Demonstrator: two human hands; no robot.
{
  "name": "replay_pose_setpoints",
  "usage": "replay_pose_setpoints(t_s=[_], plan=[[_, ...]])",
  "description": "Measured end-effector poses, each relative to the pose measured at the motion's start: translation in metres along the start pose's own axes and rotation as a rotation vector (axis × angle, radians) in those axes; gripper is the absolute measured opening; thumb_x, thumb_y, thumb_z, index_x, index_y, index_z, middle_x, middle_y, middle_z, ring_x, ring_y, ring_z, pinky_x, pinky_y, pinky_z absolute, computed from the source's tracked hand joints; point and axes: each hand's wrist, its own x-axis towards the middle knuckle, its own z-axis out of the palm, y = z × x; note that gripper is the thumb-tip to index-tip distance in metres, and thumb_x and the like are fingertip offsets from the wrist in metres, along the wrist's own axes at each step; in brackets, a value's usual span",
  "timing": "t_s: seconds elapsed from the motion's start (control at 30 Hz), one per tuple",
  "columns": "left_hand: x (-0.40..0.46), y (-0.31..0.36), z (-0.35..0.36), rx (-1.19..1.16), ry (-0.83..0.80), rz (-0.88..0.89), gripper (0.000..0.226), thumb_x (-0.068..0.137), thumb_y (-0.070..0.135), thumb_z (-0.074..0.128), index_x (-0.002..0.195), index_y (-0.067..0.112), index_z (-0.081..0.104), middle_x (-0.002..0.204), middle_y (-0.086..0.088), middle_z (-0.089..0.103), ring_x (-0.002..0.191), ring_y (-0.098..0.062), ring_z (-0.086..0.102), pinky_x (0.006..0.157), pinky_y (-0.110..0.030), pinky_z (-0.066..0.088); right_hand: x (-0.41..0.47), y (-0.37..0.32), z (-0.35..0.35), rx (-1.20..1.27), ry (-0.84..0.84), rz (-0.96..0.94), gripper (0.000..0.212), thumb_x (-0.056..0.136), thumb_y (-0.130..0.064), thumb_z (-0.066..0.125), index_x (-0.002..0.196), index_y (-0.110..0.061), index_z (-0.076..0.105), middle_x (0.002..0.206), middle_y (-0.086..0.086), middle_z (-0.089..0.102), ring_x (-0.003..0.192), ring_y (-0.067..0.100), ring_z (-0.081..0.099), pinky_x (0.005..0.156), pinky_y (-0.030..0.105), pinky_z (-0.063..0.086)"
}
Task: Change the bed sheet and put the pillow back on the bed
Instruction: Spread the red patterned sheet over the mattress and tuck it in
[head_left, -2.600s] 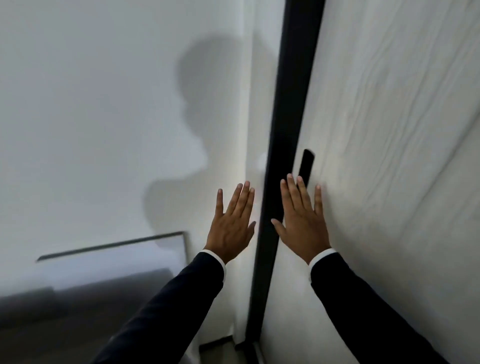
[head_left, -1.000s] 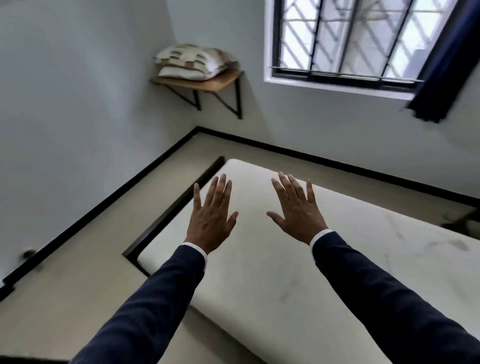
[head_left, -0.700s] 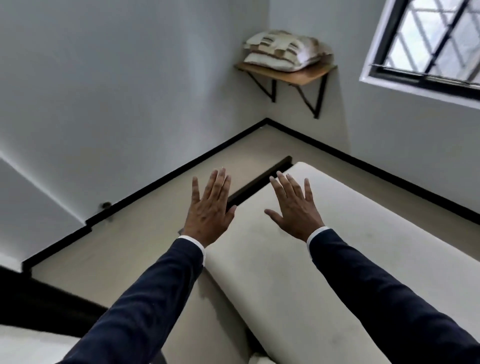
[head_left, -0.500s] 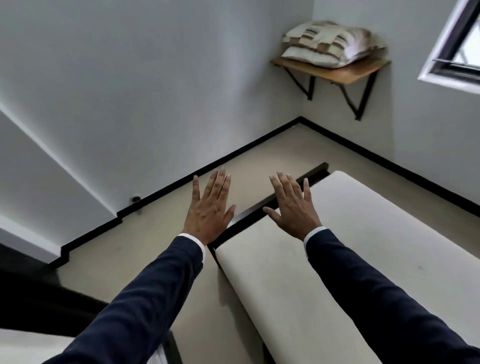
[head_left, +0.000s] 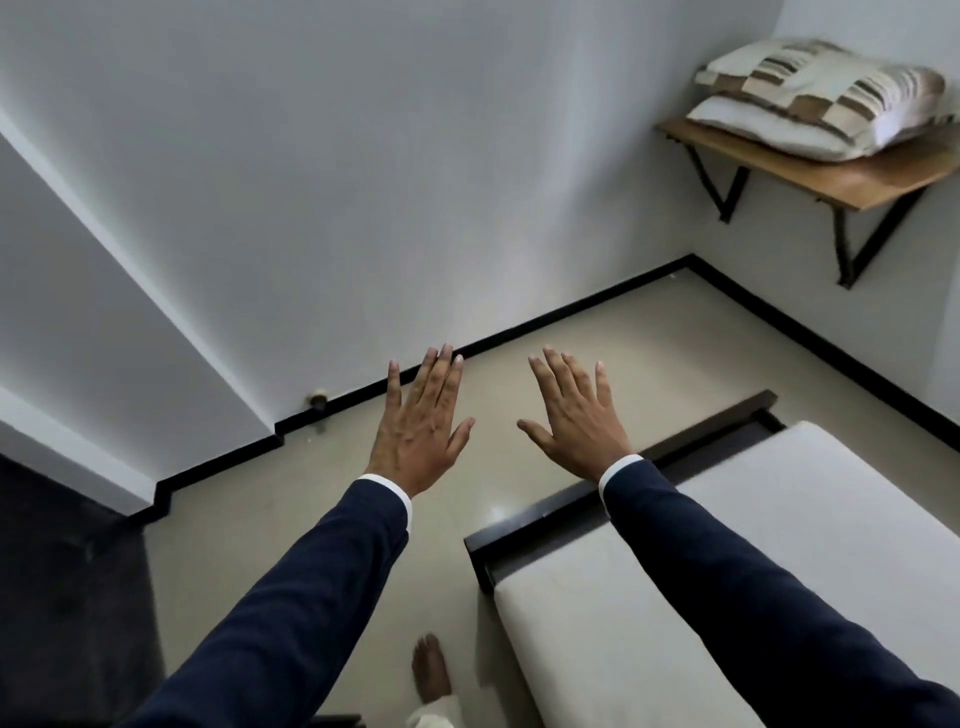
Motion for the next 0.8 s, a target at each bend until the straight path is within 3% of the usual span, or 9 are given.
replay_pose_setpoints(t_s=[0.2,0.37,0.8], plan=[[0.076,-0.106,0.023,-0.020,0.030,0.012,0.075,0.100,0.052,0.021,0.160,0.008,0.007,0.169,-0.010,-0.001,0.156,-0.023,-0.002,0.121,-0.061,0.009,0.123,-0.043,0.015,-0.021,-0.006,0.035,0.088,0.094,-0.064,0.040,0.160,-0.019,0.005,0.168,0.005,0.006,0.154,0.027,0.009,0.121,0.061,0.010],[0.149,-0.184,0.040,-0.021,0.044,0.067,0.075,0.101,0.050,0.029,0.160,0.008,0.008,0.169,-0.010,0.001,0.156,-0.023,0.000,0.121,-0.061,0.011,0.207,-0.052,0.024,-0.037,0.010,0.099,0.087,0.094,-0.064,0.042,0.160,-0.019,0.009,0.167,0.005,0.012,0.154,0.028,0.013,0.121,0.061,0.012],[0.383,-0.220,0.133,-0.076,0.058,0.352,0.073,0.101,0.051,0.022,0.160,0.008,0.012,0.168,-0.010,0.006,0.156,-0.024,0.005,0.120,-0.061,0.014,0.371,0.046,0.065,-0.056,0.067,0.312,0.084,0.093,-0.068,0.027,0.160,-0.020,0.008,0.168,0.005,0.009,0.154,0.027,0.011,0.121,0.061,0.010]])
